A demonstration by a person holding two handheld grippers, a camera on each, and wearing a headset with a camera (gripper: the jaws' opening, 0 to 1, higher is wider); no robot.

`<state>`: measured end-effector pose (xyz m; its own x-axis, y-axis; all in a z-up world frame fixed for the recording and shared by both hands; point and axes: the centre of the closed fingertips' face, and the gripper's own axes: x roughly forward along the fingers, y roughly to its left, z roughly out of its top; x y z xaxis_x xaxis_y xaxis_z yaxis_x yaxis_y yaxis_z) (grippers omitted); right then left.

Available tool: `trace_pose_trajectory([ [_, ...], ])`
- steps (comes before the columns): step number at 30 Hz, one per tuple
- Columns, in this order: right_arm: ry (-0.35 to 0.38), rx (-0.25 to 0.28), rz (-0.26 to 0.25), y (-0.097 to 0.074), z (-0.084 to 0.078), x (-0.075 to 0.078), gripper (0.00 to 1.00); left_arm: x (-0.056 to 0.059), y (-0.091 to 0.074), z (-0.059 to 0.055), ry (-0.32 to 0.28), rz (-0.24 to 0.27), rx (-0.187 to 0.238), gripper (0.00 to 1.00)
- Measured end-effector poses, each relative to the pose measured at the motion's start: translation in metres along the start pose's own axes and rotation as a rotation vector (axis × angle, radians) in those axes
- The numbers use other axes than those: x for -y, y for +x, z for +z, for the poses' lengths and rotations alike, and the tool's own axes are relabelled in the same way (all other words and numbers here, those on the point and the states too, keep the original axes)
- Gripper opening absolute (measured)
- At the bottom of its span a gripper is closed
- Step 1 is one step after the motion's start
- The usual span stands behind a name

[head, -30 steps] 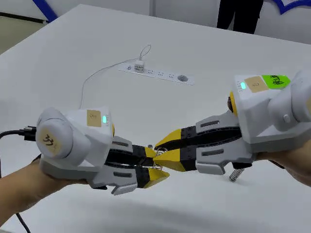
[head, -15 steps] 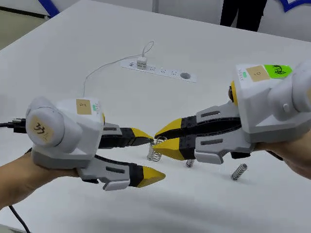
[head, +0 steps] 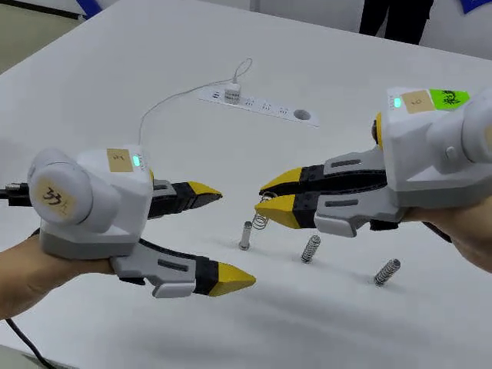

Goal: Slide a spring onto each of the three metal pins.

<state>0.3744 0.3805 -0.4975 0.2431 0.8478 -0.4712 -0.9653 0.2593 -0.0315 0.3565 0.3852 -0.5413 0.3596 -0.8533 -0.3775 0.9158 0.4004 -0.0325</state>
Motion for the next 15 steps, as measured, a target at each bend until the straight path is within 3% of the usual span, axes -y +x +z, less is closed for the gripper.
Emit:
trace_pose_trajectory([
  [15, 0.035, -0.019, -0.071, 0.013, -0.013, 0.031, 0.10, -0.013, -0.004, -0.012, -0.022, 0.050, -0.026, 0.90],
])
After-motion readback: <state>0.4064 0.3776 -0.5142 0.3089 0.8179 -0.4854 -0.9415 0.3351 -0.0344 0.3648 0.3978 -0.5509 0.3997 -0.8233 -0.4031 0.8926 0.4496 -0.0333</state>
